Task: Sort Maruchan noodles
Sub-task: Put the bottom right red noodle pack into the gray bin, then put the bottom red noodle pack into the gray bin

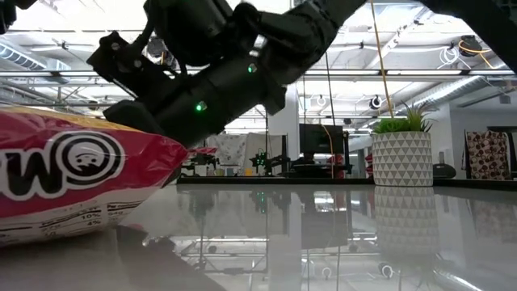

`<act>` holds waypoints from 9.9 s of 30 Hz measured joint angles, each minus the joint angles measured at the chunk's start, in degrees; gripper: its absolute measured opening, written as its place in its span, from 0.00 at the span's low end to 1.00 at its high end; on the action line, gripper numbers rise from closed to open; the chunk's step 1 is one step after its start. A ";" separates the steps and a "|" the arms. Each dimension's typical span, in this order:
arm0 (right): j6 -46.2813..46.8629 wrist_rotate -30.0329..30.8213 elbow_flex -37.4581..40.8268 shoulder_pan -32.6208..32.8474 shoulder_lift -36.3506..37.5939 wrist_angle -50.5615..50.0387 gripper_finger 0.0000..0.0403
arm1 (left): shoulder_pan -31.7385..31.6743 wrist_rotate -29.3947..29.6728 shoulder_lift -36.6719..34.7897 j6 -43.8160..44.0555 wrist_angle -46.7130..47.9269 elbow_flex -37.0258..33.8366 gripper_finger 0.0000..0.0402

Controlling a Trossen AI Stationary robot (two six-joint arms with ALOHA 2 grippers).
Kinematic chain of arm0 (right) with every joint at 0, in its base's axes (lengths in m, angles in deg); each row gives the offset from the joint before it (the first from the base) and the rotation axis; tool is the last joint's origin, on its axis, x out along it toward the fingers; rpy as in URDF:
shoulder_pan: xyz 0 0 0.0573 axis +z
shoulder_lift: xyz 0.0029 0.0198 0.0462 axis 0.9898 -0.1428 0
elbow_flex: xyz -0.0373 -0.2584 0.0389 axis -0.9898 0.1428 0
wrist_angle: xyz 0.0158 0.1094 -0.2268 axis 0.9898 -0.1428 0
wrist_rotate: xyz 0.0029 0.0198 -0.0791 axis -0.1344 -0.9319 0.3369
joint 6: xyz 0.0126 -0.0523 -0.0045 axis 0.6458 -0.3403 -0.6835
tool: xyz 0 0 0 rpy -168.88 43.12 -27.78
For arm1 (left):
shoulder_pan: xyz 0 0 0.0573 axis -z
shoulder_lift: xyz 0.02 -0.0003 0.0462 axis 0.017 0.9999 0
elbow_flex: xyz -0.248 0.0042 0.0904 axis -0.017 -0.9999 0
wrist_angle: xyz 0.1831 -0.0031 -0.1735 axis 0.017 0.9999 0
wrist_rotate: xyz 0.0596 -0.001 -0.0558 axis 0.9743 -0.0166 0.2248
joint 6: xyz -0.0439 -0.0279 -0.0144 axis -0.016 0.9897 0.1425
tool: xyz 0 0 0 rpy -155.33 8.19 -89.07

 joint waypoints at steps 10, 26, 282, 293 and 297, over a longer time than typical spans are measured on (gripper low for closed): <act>0.02 -1.10 0.00 -0.46 -0.99 2.85 0.04 | 0.00 -0.01 0.00 -0.15 0.01 0.00 0.21; 9.58 10.37 0.20 -2.03 9.73 -3.95 0.00 | 0.00 3.18 0.70 -0.27 -0.89 -0.01 0.21; 29.22 29.32 57.64 8.22 66.52 21.70 0.42 | 30.18 -4.19 13.77 62.10 45.24 3.37 0.59; 32.24 21.94 31.01 9.56 48.45 -2.20 0.42 | 28.92 -3.37 13.76 61.22 45.58 3.50 0.59; 30.58 15.44 19.23 11.02 40.61 -10.16 0.42 | 26.42 -3.22 13.76 58.66 45.61 3.52 0.59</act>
